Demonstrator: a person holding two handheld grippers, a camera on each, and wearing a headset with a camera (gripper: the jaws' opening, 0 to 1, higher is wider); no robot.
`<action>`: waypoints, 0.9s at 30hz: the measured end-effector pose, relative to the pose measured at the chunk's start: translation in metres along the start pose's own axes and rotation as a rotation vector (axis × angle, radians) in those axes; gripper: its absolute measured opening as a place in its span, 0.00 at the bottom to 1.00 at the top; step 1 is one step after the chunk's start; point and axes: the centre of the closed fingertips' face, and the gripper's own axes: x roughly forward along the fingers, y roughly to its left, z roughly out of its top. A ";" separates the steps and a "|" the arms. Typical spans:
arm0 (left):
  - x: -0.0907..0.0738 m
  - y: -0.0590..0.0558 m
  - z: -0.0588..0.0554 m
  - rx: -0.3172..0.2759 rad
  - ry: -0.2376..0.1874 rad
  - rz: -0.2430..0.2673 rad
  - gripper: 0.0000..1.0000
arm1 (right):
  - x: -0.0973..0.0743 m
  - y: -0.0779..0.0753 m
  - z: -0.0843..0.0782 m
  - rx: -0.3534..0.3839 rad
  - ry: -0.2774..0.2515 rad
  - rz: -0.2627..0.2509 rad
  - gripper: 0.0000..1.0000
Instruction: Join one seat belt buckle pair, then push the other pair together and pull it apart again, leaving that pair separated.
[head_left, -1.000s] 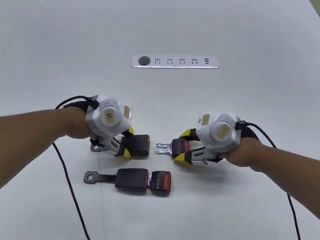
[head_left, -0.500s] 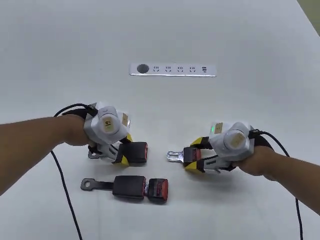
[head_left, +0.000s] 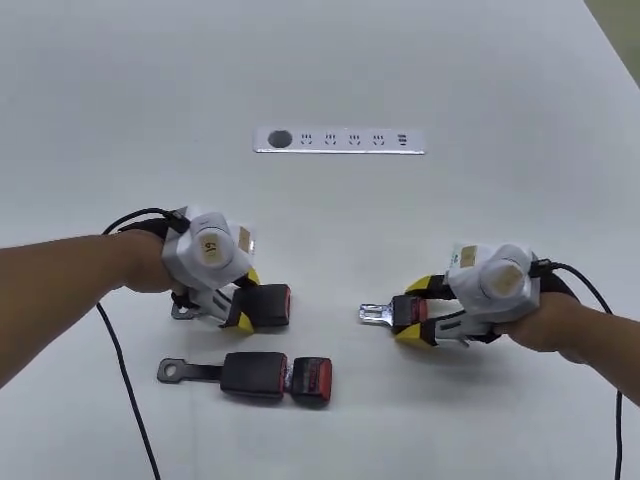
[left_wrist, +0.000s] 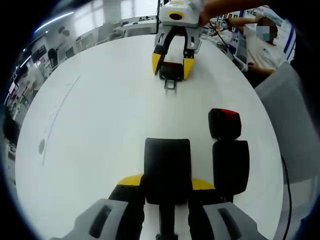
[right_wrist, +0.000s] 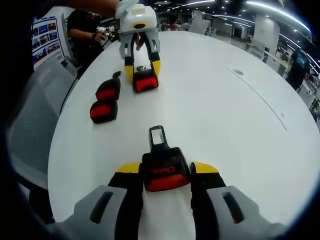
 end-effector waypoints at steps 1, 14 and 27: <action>0.000 0.000 0.000 0.000 0.000 0.000 0.34 | 0.000 0.000 -0.001 0.000 0.000 -0.001 0.36; 0.000 0.002 -0.002 -0.005 -0.006 -0.002 0.34 | -0.015 -0.004 -0.020 0.043 0.000 -0.032 0.36; 0.001 0.002 -0.003 0.002 -0.006 0.001 0.34 | -0.029 -0.010 -0.031 0.088 0.005 -0.032 0.37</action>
